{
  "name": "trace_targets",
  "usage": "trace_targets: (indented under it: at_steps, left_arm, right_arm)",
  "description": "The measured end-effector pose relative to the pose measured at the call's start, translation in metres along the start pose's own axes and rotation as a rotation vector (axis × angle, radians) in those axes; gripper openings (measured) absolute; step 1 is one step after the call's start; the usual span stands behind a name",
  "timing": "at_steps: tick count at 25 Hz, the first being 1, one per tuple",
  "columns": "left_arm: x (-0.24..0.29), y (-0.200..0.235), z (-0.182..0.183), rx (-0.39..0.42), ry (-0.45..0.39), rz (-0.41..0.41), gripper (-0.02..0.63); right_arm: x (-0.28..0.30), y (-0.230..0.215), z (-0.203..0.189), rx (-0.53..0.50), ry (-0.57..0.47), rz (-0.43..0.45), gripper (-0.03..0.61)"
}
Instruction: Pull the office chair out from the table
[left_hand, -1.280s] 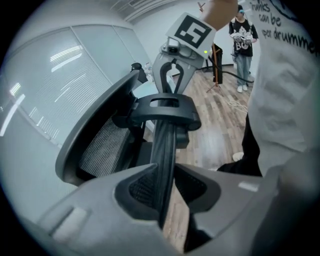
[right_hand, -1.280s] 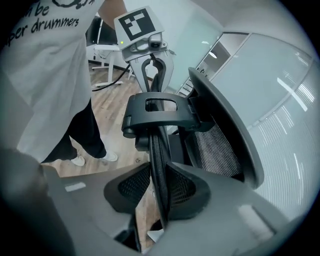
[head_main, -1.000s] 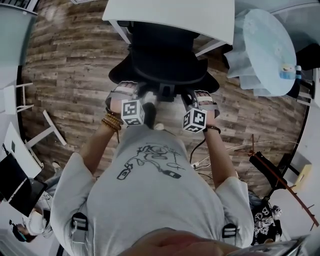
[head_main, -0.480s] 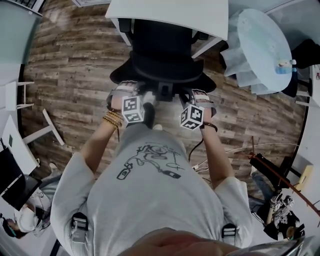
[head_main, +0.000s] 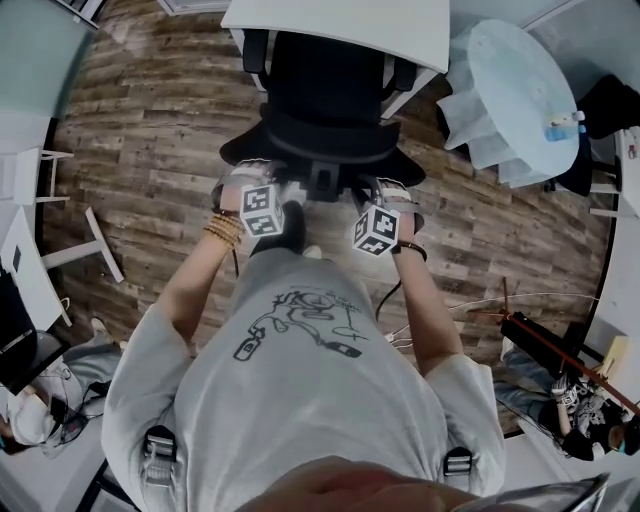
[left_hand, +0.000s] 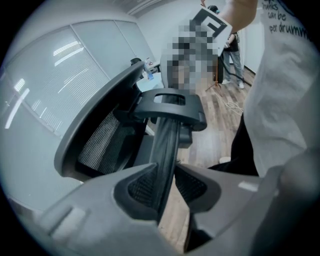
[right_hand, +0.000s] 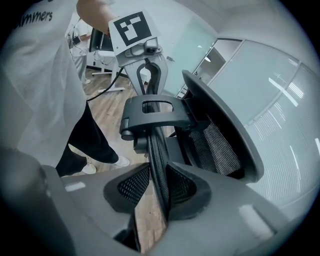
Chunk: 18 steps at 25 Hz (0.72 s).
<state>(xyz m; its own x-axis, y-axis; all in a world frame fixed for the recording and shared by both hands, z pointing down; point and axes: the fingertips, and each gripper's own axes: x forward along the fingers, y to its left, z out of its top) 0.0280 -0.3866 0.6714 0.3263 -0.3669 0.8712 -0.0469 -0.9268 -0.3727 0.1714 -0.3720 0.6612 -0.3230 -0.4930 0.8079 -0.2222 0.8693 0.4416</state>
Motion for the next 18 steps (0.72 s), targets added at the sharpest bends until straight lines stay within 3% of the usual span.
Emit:
trace_targets:
  at_steps: [18]
  left_arm:
    - [-0.049, -0.098, -0.021, -0.032, 0.02, -0.016, 0.112]
  right_arm:
    - [-0.048, 0.102, 0.027, 0.028, -0.034, -0.009, 0.115]
